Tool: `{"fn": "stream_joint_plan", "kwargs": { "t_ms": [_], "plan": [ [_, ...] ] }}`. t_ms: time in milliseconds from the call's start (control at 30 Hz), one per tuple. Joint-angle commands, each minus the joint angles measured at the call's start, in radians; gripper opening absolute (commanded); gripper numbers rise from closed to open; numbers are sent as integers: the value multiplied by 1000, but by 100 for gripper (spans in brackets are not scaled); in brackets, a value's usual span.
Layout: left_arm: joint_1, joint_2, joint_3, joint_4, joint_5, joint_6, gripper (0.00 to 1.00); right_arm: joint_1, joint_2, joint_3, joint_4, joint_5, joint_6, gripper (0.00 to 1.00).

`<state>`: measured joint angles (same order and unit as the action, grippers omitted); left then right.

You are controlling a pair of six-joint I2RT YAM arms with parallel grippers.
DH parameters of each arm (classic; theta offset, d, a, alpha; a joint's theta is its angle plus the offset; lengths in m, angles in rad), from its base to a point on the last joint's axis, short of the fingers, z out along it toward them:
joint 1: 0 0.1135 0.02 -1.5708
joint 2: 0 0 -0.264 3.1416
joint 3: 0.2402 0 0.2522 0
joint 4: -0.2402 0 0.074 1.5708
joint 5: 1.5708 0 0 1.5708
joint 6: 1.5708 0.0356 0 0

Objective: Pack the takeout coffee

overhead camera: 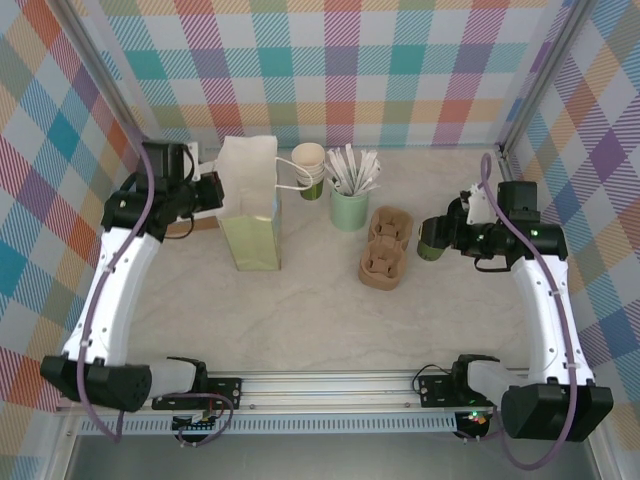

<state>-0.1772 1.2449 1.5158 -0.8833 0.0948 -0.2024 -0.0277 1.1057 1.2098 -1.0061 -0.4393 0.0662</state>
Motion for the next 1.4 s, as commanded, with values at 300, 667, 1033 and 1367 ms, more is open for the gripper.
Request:
{"fn": "stream_joint_plan", "kwargs": {
  "t_ms": [300, 667, 1033, 1367],
  "plan": [
    [-159, -215, -188, 48, 107, -175, 0, 263, 189, 172, -58, 212, -342, 90],
    [-217, -251, -277, 58, 104, -206, 0, 360, 436, 295, -110, 329, -580, 91],
    [-232, -265, -328, 77, 88, -227, 0, 402, 623, 358, -104, 402, -701, 88],
    [-232, -260, -325, 69, 75, -225, 0, 434, 757, 428, -109, 440, -724, 82]
  ]
}}
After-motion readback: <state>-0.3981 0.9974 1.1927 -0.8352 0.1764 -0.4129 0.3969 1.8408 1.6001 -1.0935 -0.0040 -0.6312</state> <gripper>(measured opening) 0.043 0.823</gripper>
